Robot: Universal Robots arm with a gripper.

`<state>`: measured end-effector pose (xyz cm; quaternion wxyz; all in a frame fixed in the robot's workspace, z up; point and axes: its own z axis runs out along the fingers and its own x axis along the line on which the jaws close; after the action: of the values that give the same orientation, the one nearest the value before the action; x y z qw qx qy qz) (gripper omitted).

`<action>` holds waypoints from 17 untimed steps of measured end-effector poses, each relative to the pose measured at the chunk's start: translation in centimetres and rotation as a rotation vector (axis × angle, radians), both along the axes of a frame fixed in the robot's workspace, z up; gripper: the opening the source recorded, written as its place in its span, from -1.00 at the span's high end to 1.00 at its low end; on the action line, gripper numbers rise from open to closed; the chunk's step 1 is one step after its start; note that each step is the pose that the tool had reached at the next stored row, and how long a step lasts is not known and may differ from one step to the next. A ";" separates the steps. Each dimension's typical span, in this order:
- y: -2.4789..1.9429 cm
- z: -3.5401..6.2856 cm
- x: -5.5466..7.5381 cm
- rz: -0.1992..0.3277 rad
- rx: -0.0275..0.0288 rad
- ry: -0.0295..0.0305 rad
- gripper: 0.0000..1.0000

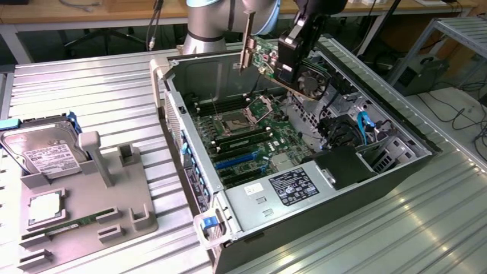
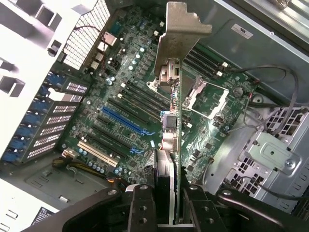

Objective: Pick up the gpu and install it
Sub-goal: 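Insert the gpu into the slot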

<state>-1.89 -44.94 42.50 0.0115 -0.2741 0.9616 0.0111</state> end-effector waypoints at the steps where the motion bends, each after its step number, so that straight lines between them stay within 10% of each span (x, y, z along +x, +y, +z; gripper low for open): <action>1: 0.00 0.00 0.0 0.007 0.0000 0.0000 0.44; 17: -0.03 -0.02 0.0 0.127 -0.0001 0.0001 0.44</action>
<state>-1.89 -44.97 42.48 0.0107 -0.3348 0.9422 0.0118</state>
